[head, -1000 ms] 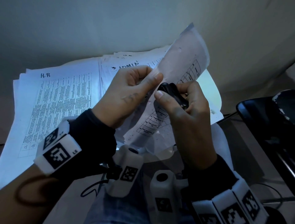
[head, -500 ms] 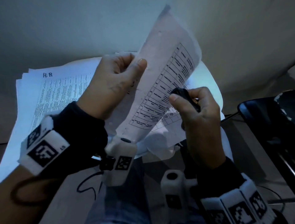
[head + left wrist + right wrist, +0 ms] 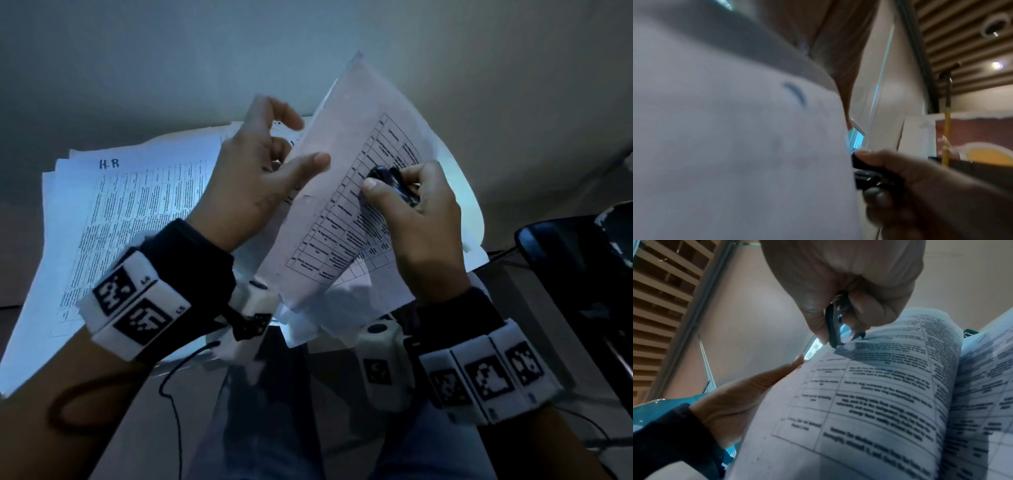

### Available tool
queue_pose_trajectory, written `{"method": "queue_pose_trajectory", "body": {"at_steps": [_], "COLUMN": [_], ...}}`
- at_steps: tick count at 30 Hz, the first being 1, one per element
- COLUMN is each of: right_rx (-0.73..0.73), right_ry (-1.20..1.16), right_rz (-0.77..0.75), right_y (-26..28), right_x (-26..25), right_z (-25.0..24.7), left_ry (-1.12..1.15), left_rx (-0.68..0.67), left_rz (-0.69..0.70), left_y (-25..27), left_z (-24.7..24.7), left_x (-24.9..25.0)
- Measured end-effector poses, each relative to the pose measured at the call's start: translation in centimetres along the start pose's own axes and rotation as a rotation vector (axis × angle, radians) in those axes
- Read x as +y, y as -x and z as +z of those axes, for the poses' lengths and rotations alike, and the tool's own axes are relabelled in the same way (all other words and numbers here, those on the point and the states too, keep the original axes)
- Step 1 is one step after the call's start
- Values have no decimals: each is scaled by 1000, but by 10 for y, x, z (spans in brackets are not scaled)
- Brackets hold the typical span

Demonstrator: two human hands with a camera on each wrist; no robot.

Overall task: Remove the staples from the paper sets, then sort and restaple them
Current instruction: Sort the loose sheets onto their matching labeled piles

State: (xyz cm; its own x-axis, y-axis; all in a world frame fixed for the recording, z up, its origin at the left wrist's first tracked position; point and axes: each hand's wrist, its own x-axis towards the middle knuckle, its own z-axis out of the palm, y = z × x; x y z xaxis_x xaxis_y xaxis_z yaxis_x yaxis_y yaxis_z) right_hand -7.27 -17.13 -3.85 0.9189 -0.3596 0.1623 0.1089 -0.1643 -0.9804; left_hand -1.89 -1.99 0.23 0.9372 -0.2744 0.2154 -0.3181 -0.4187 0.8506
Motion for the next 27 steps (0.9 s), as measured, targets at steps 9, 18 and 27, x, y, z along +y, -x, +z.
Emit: {"method": "queue_pose_trajectory", "body": {"at_steps": [9, 18, 27], "right_rx": [-11, -170, -143], "right_ry": [-19, -71, -2], "right_rz": [-3, 17, 4], "right_y": [6, 43, 48], "right_x": [-3, -6, -3], "right_z": [2, 15, 26], "left_ry": [295, -70, 378], "left_rx": [-284, -28, -166], "left_rz": [-188, -28, -227], "left_y": [7, 12, 25], "left_z": [-19, -3, -19], "left_x": [-7, -10, -16]}}
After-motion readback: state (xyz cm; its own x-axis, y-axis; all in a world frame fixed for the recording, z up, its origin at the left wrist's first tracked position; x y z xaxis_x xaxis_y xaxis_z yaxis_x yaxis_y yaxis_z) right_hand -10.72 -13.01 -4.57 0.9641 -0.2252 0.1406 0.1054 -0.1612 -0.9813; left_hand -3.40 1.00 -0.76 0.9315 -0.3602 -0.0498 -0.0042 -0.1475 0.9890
